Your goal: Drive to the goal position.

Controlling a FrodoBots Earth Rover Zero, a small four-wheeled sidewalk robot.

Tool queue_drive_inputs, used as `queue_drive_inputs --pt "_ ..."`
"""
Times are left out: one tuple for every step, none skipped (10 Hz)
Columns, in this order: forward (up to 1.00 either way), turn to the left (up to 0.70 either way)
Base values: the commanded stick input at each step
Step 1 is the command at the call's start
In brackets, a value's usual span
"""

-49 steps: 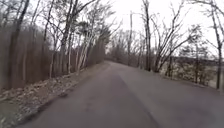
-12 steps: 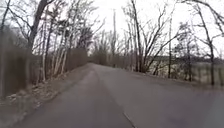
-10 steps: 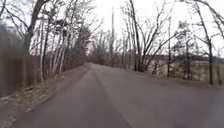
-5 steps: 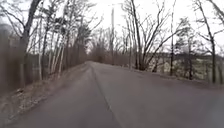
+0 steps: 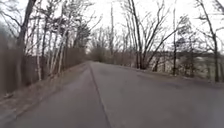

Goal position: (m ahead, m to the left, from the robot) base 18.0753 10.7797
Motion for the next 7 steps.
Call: queue_drive_inputs --pt "0.70 0.00" --pt "0.70 0.00" --pt "0.70 0.00" --pt "0.70 0.00" --pt "0.70 0.00" --pt "0.70 0.00" --pt "0.70 0.00"
